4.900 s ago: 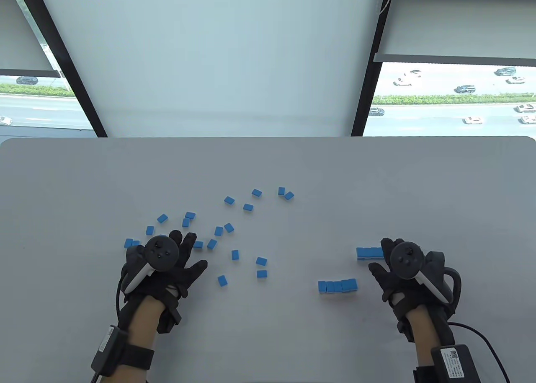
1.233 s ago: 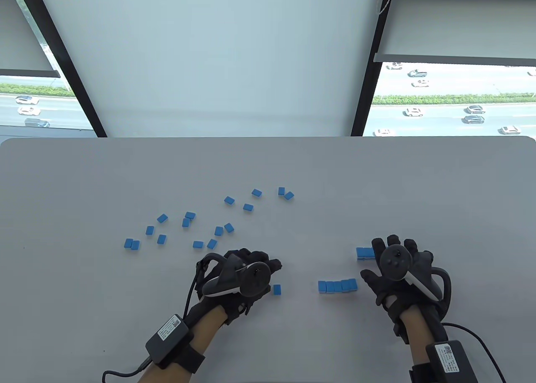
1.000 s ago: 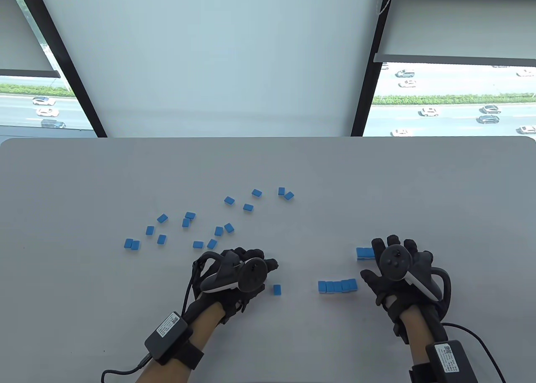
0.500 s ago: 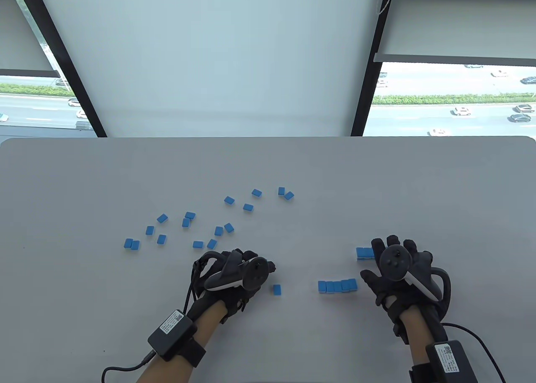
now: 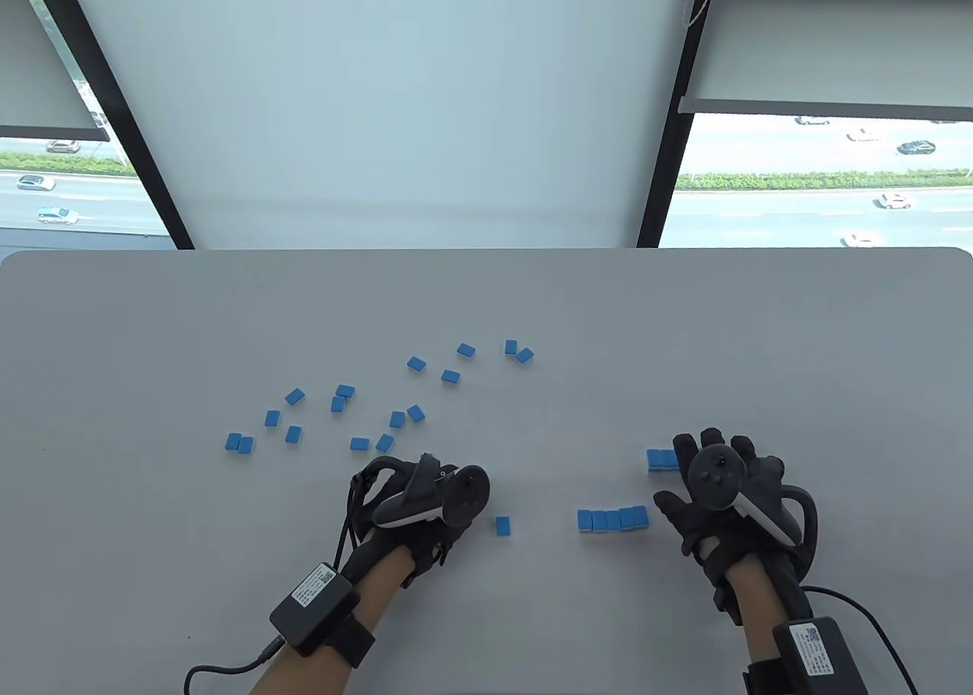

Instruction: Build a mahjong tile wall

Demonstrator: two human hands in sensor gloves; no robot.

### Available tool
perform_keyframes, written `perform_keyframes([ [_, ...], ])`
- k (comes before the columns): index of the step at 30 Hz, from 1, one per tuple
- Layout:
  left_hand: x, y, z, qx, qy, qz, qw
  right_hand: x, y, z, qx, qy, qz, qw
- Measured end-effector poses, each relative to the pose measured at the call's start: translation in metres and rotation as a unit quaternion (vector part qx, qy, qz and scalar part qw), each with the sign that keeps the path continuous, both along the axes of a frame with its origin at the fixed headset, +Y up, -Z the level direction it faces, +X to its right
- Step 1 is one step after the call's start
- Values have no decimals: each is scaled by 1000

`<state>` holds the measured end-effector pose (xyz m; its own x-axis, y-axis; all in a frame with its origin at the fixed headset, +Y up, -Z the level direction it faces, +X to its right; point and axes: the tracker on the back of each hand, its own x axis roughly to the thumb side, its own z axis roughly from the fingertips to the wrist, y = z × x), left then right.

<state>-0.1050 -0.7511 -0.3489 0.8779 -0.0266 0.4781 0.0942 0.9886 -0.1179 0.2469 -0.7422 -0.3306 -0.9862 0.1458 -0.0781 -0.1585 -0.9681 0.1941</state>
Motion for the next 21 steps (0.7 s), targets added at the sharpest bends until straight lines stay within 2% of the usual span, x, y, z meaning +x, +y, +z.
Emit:
perform_keyframes([
  [15,2,1,8,-59,1,31,998,0,0,0,3,-2,1,1000],
  [21,11,-1,11,-56,-14,30,998,0,0,0,3,-2,2,1000],
])
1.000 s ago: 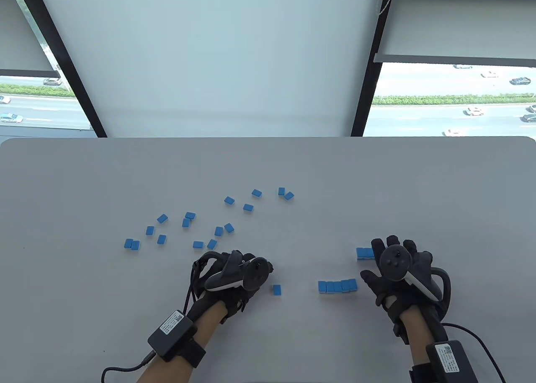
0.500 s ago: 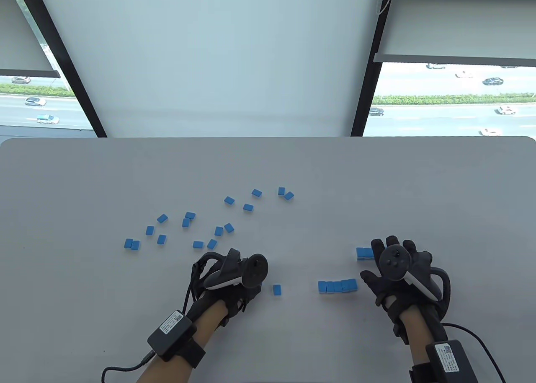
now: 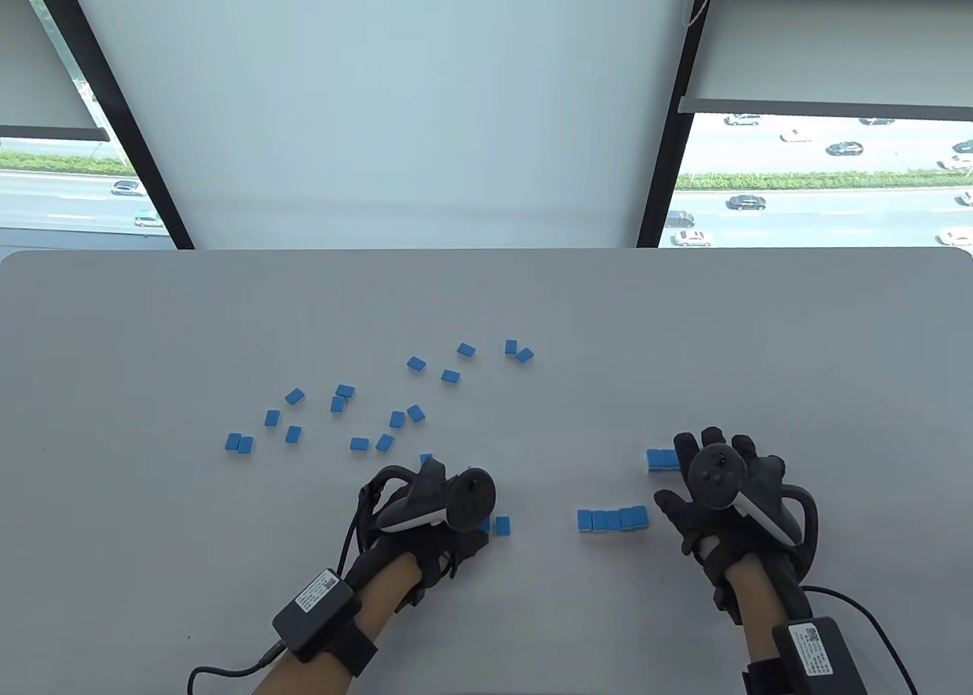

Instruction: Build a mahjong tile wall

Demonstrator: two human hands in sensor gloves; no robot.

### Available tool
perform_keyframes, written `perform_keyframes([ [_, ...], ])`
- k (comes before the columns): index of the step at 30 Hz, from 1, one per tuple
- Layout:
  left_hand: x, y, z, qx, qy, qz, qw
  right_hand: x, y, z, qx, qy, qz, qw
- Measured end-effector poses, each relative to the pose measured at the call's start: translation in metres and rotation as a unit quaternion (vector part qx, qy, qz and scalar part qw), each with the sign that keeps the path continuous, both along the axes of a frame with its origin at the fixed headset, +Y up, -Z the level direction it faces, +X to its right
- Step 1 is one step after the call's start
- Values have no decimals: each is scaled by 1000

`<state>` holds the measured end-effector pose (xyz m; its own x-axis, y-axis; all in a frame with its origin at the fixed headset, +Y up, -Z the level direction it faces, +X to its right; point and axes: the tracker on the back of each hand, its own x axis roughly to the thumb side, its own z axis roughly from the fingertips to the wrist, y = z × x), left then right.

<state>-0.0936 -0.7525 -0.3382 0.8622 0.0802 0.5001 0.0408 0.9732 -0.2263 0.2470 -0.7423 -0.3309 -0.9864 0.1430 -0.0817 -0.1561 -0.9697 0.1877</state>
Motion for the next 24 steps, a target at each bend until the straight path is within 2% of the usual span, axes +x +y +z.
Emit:
perform_keyframes([
  [19,3,0,2,3,-6,-1,1000,0,0,-1,4,1,0,1000],
  [24,-1,7,2,-9,-9,16,1000,0,0,-1,7,0,-3,1000],
])
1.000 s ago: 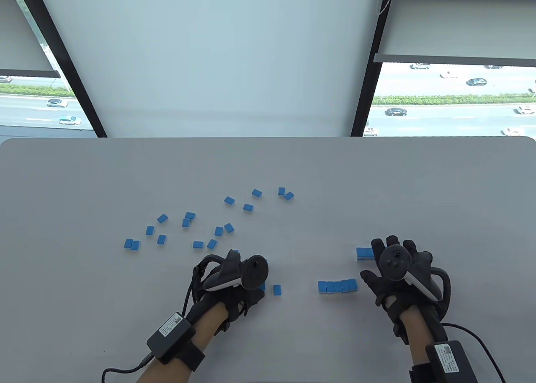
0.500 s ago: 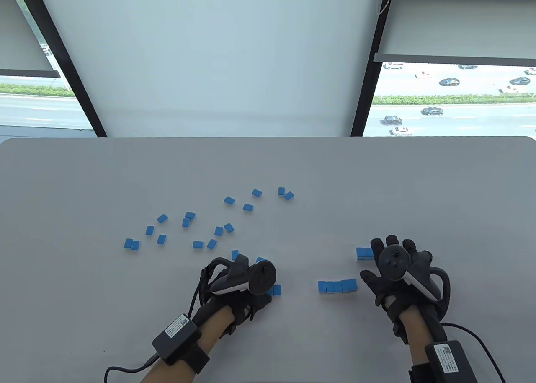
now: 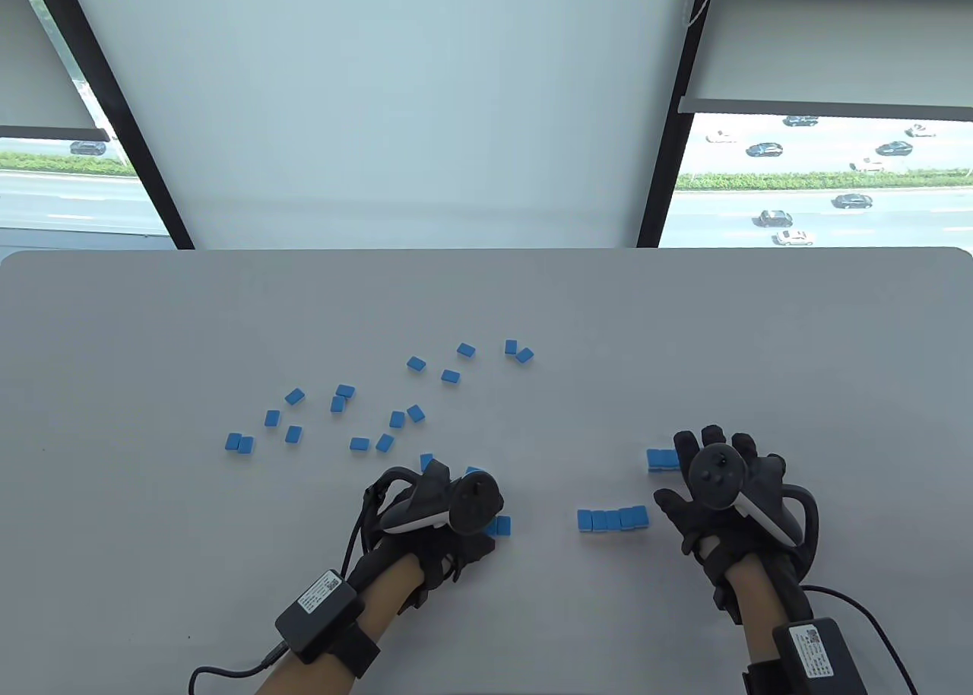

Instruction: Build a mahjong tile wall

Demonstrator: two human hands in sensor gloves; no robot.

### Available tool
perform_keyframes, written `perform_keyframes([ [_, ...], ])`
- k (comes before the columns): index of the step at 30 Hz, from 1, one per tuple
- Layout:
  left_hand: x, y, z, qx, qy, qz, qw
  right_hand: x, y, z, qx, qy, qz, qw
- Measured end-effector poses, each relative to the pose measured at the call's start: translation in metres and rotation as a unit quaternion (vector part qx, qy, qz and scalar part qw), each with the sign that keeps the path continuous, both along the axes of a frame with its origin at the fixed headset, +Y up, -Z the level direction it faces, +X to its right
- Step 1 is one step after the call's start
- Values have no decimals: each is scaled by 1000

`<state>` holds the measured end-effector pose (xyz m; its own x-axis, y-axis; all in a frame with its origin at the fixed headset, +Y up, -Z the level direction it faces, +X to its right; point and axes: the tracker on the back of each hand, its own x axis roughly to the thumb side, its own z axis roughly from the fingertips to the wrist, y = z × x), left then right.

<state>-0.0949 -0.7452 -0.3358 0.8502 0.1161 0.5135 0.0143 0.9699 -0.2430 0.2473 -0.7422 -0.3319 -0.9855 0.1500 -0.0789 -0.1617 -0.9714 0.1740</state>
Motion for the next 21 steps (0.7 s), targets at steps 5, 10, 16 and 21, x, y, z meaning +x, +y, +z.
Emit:
perform_keyframes([
  [5,-9,20,-3,28,0,26,999,1,0,0,2,0,-2,1000],
  [10,-20,34,-17,50,14,50,997,2,1,0,7,0,-2,1000],
  [16,-20,25,-37,44,16,11,999,2,1,-1,5,0,2,1000],
  [21,-9,10,-51,19,10,-19,1000,2,1,-1,6,-1,2,1000],
])
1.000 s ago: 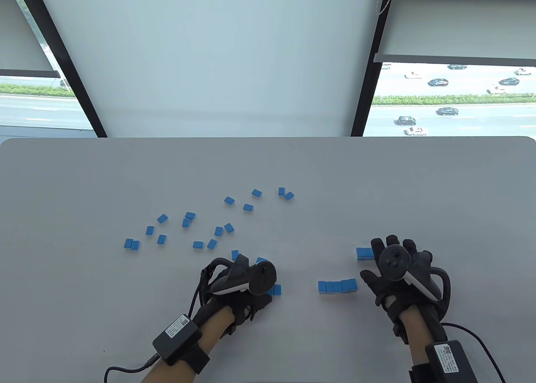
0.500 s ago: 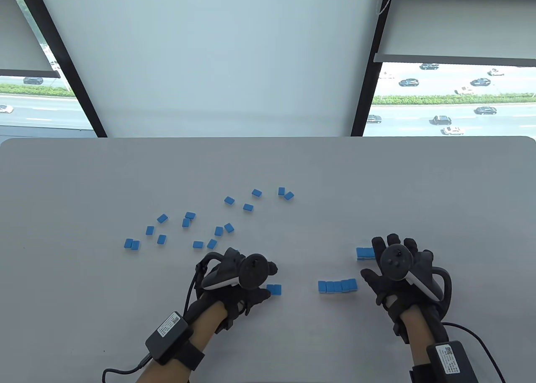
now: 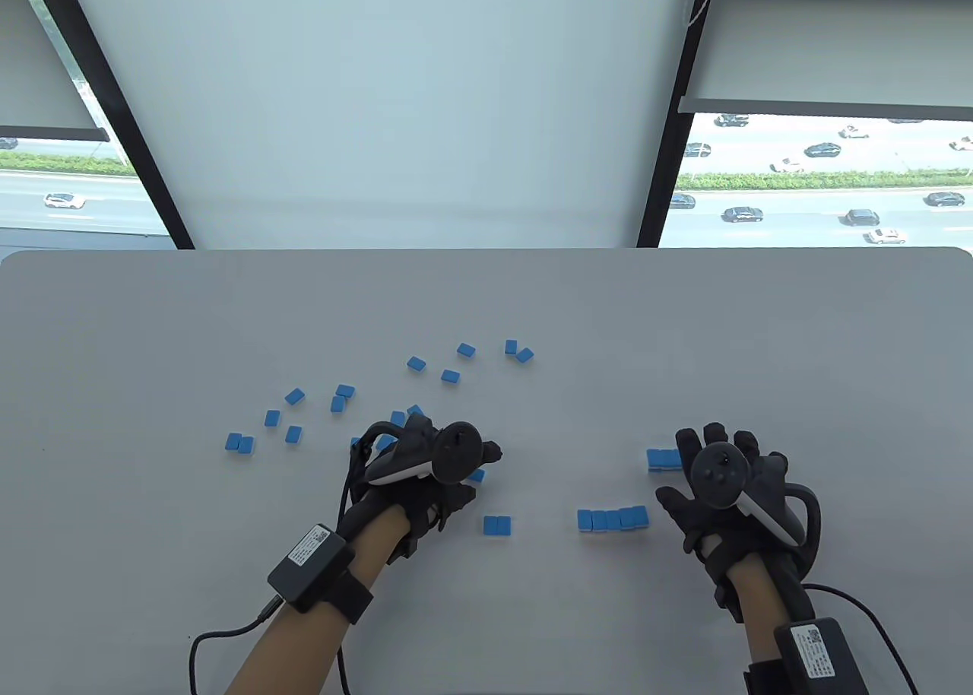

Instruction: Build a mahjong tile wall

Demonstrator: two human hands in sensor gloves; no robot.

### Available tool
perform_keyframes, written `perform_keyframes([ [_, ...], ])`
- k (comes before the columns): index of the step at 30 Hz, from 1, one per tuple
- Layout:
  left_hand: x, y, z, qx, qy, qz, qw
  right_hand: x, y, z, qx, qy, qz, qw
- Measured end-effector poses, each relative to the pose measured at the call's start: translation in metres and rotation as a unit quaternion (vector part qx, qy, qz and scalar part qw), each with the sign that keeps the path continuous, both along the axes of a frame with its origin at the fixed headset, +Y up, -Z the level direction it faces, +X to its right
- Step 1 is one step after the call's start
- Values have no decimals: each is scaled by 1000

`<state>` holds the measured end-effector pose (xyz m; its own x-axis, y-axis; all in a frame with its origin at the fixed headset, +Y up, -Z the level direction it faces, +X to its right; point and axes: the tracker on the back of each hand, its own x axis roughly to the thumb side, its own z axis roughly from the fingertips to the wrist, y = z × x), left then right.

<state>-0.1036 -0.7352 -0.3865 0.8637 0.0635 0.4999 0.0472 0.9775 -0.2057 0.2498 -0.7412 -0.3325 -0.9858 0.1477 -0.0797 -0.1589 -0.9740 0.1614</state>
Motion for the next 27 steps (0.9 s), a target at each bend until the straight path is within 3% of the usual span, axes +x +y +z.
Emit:
perform_keyframes([
  [5,8,-7,-1,-12,-13,-51,999,0,0,0,1,-1,-1,1000],
  [20,4,-9,1,-6,-9,-54,998,1,1,0,3,1,-3,1000],
  [27,-2,-5,6,-12,23,-57,998,0,1,0,0,4,-5,1000],
])
